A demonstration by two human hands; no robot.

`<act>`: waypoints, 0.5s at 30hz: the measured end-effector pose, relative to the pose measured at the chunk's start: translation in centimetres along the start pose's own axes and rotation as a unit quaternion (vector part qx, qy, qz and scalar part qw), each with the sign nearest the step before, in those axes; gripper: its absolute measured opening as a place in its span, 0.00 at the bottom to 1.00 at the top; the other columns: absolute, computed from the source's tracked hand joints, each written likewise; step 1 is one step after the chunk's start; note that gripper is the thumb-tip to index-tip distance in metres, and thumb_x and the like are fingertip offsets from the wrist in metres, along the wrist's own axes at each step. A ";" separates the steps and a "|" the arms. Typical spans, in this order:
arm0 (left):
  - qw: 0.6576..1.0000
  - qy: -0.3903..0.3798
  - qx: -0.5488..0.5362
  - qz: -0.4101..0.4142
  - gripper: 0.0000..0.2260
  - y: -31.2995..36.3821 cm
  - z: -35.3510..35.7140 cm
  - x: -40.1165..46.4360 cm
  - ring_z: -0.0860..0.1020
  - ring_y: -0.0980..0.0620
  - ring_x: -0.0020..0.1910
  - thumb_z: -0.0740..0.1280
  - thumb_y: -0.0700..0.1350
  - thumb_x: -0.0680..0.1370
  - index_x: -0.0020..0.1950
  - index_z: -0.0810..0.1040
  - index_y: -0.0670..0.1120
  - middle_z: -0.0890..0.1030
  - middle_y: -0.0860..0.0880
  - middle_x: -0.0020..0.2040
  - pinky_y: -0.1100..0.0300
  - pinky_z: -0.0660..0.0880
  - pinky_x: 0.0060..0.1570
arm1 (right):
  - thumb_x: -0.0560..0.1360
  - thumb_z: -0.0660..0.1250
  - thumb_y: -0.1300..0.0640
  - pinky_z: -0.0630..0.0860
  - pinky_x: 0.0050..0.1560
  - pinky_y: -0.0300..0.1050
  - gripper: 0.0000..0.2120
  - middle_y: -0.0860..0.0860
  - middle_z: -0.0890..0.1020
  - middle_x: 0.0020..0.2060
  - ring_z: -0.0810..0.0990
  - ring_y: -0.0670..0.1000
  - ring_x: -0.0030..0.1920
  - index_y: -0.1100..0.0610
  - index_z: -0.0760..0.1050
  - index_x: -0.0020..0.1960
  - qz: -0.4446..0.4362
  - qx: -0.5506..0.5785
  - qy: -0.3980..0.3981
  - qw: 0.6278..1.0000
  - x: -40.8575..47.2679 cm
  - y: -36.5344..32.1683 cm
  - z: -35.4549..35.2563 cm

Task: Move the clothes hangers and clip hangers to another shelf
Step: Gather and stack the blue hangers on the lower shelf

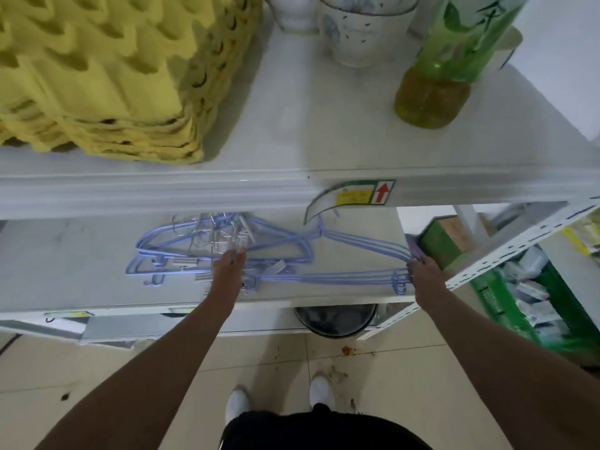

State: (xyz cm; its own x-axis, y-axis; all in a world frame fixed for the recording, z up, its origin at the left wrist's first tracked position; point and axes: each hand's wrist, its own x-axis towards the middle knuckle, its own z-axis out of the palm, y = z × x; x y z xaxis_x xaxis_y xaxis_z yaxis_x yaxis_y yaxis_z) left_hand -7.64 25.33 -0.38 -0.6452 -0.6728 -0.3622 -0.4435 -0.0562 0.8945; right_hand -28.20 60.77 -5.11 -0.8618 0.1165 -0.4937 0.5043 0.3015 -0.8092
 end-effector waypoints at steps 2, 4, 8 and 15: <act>1.000 -0.015 0.013 -0.022 0.25 0.1 0.2 -0.4 0.75 0.48 0.51 0.61 0.67 0.72 0.58 0.77 0.50 0.76 0.46 0.54 0.50 0.74 0.52 | 0.78 0.60 0.56 0.74 0.47 0.48 0.03 0.49 0.74 0.39 0.72 0.47 0.35 0.50 0.71 0.46 -0.001 -0.052 -0.021 0.998 0.7 0.3 0.0; 1.000 0.011 0.003 -0.024 0.25 -0.3 0.4 0.0 0.76 0.45 0.52 0.61 0.70 0.65 0.50 0.76 0.53 0.77 0.41 0.54 0.49 0.73 0.50 | 0.76 0.60 0.53 0.71 0.55 0.53 0.02 0.51 0.74 0.42 0.73 0.51 0.40 0.49 0.70 0.45 0.015 -0.091 -0.038 0.995 1.3 0.4 0.0; 0.999 -0.015 0.019 -0.044 0.22 -2.1 0.4 1.5 0.74 0.40 0.59 0.58 0.74 0.65 0.48 0.76 0.63 0.75 0.40 0.61 0.38 0.70 0.62 | 0.75 0.61 0.51 0.72 0.54 0.54 0.13 0.59 0.76 0.50 0.74 0.56 0.48 0.56 0.72 0.57 0.022 -0.132 -0.028 0.991 3.2 1.1 0.9; 0.999 -0.024 -0.026 -0.041 0.14 0.0 0.5 -0.3 0.70 0.48 0.47 0.60 0.63 0.73 0.44 0.75 0.55 0.73 0.51 0.43 0.51 0.66 0.50 | 0.68 0.65 0.44 0.76 0.56 0.58 0.28 0.62 0.77 0.56 0.77 0.62 0.55 0.58 0.72 0.64 -0.009 -0.214 -0.019 0.977 3.0 0.8 1.5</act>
State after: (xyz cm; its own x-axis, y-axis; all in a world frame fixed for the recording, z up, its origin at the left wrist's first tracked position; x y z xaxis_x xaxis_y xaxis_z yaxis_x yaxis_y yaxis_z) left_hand -7.82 25.91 -0.38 -0.6368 -0.6289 -0.4461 -0.4649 -0.1484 0.8729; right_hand -30.26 59.96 -7.69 -0.8636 0.0742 -0.4987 0.4127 0.6721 -0.6147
